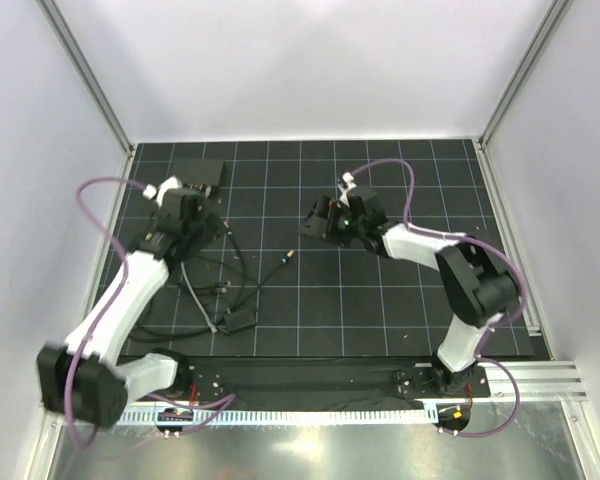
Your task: Pull the plug from the switch port
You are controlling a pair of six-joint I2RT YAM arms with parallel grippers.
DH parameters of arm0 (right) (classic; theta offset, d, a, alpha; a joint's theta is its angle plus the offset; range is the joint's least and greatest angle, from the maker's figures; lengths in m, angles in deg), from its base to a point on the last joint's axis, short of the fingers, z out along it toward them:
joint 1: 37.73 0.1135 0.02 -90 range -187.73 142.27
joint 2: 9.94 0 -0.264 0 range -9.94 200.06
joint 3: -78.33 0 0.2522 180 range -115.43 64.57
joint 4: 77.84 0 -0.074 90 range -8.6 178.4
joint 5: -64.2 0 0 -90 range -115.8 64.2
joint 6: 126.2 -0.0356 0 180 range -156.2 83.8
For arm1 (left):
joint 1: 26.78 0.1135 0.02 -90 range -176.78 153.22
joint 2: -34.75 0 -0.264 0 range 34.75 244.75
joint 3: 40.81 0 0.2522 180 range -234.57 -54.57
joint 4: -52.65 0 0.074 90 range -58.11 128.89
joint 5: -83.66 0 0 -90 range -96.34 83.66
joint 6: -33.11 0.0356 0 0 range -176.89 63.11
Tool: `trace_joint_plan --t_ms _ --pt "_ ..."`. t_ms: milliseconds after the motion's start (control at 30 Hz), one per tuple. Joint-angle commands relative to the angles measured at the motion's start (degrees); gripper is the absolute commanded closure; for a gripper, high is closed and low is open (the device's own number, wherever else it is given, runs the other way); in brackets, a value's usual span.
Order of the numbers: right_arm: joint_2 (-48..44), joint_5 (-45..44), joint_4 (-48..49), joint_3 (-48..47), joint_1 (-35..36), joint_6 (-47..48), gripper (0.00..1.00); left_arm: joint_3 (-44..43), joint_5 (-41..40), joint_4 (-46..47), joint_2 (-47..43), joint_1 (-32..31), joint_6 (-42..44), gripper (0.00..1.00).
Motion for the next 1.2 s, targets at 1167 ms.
trace_joint_plan --t_ms 1167 --pt "33.4 11.5 21.1 -39.6 -0.5 11.8 0.0 -37.3 -11.5 3.1 58.0 13.3 38.7 0.42"
